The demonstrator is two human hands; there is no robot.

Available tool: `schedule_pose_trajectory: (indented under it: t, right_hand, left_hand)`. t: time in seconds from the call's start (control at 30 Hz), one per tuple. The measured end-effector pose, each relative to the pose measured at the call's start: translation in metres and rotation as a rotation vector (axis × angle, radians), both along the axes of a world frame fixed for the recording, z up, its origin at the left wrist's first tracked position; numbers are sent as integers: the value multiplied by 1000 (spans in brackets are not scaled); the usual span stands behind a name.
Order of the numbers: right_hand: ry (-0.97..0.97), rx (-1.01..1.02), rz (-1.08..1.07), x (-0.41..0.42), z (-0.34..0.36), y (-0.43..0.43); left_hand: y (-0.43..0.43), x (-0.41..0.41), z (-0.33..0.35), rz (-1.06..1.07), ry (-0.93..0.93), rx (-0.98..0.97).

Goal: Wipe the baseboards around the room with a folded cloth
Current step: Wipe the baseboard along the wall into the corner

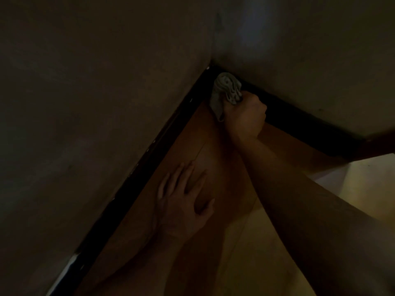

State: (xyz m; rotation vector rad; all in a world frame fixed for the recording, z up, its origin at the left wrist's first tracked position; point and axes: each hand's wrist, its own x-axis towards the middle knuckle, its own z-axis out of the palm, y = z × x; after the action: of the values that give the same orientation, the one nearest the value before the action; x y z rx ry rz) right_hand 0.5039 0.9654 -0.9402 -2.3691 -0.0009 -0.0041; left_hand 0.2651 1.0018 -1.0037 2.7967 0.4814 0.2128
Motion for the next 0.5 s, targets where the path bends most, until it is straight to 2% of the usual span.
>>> schedule_pose_trajectory:
  t: [0.17, 0.3, 0.5]
  right_hand:
    - [-63, -47, -91, -5, -4, -49]
    - [-32, -22, -185, -13, -5, -82]
    - [-19, 25, -78, -12, -4, -76]
  left_hand:
    - [1, -1, 1, -5, 23, -15]
    - [0, 0, 1, -3, 27, -28]
    - [0, 0, 0, -13, 7, -24]
